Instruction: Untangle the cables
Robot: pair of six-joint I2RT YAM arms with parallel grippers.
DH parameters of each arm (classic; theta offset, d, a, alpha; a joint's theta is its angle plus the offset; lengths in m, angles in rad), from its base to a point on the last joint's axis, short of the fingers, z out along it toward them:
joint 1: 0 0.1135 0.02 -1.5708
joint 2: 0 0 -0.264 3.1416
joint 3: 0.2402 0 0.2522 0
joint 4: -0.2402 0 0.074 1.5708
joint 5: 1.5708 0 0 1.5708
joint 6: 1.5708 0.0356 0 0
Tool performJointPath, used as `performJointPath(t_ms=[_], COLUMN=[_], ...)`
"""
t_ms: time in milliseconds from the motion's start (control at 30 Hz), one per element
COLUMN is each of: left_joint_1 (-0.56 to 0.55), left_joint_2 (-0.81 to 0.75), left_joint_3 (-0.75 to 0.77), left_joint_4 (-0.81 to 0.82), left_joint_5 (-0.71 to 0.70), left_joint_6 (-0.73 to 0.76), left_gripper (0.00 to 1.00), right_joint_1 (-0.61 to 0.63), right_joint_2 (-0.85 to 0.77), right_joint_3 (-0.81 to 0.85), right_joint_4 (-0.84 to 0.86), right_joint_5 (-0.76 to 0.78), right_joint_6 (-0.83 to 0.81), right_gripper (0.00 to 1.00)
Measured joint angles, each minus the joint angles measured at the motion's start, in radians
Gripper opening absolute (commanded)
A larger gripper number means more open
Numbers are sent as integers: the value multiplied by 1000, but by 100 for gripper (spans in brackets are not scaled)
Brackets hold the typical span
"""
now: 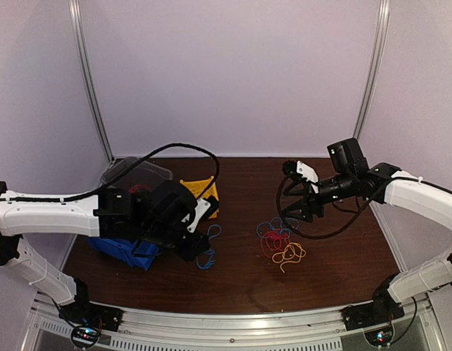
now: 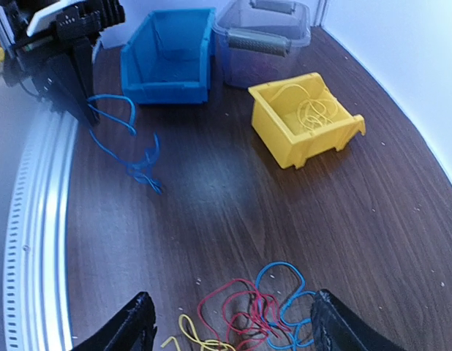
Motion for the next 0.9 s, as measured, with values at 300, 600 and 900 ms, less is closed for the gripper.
performJointPath(t_ms=[300,600,900], left_joint_1=[0,0,0], left_joint_2=[55,93,127], left_joint_3=[-1,-6,-6], left_joint_4=[364,595,643], left_joint_5=[98,174,210], left_joint_6=[84,101,105], left_gripper=[0,0,0], right_joint_1=[31,76,84], right_joint_2=[39,136,150], right_joint_3=[24,55,63], right_joint_4=[16,118,200], right_joint_5=[-263,-367,-454], right_joint_6=[81,198,271], right_gripper=[79,75,6])
